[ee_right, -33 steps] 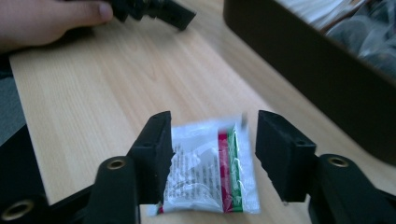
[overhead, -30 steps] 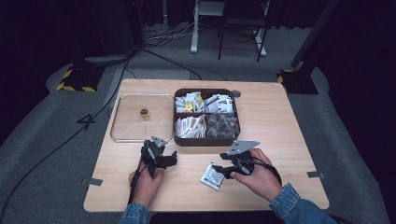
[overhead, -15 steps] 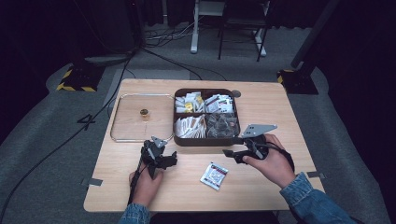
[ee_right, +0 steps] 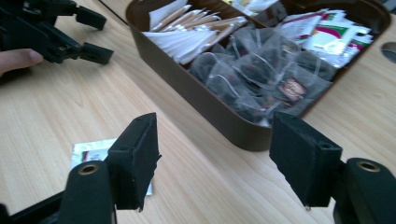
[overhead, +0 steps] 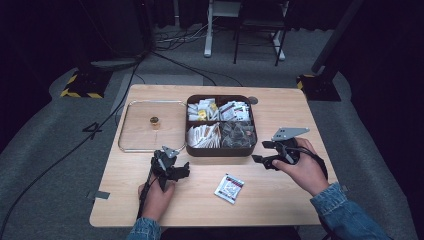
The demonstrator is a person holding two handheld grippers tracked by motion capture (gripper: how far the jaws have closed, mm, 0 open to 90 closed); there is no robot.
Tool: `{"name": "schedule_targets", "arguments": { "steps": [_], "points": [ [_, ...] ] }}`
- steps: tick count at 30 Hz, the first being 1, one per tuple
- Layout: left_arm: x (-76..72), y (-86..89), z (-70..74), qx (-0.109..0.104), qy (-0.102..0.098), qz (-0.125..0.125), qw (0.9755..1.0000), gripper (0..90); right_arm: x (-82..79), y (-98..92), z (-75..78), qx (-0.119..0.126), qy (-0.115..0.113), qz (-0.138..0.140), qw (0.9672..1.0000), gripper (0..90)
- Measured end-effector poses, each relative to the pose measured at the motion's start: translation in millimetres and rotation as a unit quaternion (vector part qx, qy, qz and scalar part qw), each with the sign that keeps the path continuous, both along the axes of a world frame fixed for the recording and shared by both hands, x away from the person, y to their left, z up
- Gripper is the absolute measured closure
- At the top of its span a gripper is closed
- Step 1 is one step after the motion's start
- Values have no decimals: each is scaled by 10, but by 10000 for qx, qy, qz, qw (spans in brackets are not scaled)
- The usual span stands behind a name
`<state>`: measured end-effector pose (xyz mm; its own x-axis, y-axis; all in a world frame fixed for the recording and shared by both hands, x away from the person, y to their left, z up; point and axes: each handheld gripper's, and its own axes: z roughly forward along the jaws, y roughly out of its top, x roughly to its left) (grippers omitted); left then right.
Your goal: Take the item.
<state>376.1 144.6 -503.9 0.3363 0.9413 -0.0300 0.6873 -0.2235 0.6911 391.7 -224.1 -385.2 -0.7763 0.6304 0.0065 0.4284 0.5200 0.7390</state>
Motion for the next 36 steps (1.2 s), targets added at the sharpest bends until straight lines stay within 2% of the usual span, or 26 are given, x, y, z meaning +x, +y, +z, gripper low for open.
{"name": "schedule_targets", "arguments": {
  "steps": [9, 12, 15, 20, 26, 36],
  "points": [
    [-1, 0, 0, 1, 1, 0, 10000, 150, 93, -281, -64, -131, 24, -312, 9994, 308],
    [-2, -1, 0, -5, 7, 2, 10000, 150, 167, -407, -154, -155, 53, -418, 9990, 295],
    [-1, 0, 0, -1, 8, -7, 10000, 150, 245, -572, -279, -232, 77, -658, 9975, 299],
    [-2, -1, 0, -5, 7, 2, 10000, 150, 297, -762, -460, -242, 175, -865, 9958, 294],
    [-2, -1, 0, -5, 7, 3, 10000, 150, 292, -844, -647, -292, 266, -898, 9952, 289],
    [-2, -1, 0, -5, 6, 3, 10000, 150, 235, -862, -896, -332, 345, -908, 9947, 285]
  ]
}}
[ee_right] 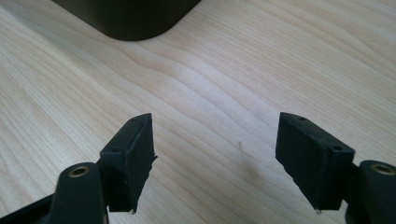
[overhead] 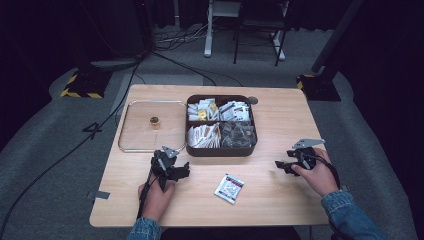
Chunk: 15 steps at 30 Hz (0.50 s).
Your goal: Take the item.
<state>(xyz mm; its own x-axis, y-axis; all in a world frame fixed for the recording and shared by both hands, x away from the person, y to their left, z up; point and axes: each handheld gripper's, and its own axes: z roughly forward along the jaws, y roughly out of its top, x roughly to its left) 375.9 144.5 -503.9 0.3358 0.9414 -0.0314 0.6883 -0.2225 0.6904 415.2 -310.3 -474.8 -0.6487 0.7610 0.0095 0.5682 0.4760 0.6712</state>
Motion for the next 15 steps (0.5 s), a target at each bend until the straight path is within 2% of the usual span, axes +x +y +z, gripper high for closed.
{"name": "schedule_targets", "arguments": {
  "steps": [5, 15],
  "points": [
    [0, 0, 0, 1, 0, -1, 10000, 150, -56, 30, -90, -63, -14, 62, 10000, 286],
    [-1, 0, 0, -1, 4, 4, 10000, 150, -217, 112, -227, 13, -378, 202, 9991, 283]
  ]
}}
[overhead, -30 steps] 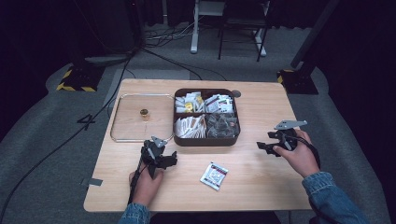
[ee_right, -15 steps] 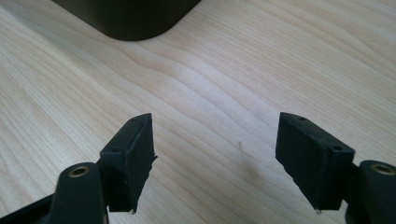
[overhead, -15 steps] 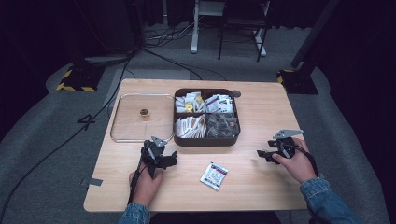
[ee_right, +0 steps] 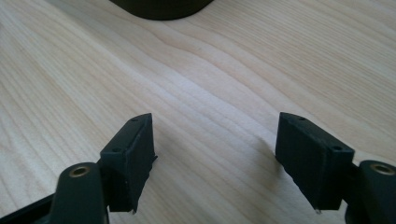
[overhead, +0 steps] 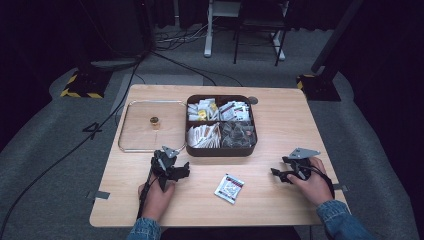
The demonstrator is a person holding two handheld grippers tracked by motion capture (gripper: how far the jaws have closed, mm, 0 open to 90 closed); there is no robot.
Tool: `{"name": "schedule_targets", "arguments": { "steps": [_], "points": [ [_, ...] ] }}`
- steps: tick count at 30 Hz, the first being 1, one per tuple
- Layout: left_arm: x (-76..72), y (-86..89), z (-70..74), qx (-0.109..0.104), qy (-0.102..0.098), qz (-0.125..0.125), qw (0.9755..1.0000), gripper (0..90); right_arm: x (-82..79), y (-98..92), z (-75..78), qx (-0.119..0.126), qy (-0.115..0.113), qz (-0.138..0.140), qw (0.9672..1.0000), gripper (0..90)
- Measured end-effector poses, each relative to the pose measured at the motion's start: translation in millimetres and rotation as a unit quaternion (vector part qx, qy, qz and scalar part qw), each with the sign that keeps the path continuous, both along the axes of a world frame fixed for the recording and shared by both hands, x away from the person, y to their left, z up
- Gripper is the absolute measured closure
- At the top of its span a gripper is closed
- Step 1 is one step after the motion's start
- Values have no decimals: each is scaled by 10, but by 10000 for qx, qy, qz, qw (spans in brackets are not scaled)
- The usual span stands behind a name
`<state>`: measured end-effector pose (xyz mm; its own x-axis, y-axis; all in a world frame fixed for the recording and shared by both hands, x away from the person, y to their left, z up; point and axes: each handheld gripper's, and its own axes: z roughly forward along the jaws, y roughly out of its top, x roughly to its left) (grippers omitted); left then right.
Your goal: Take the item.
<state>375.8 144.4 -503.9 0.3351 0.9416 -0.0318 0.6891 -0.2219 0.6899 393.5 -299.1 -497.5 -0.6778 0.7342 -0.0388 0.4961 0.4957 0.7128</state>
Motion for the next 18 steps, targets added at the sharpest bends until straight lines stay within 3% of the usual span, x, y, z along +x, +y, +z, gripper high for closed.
{"name": "schedule_targets", "arguments": {
  "steps": [3, 6, 10, 18],
  "points": [
    [1, 0, 0, 2, -4, -4, 10000, 150, -40, 19, -23, 102, -68, -10, 9999, 271],
    [1, 1, 0, 6, -4, -12, 10000, 150, -57, 32, -64, 265, -32, -79, 9996, 193],
    [0, 0, 0, 3, -5, -2, 10000, 150, -43, 66, -75, 186, 32, 147, 9997, 77],
    [1, 2, -1, 7, -6, -13, 10000, 150, -43, 86, -79, 157, 55, 166, 9997, 55]
  ]
}}
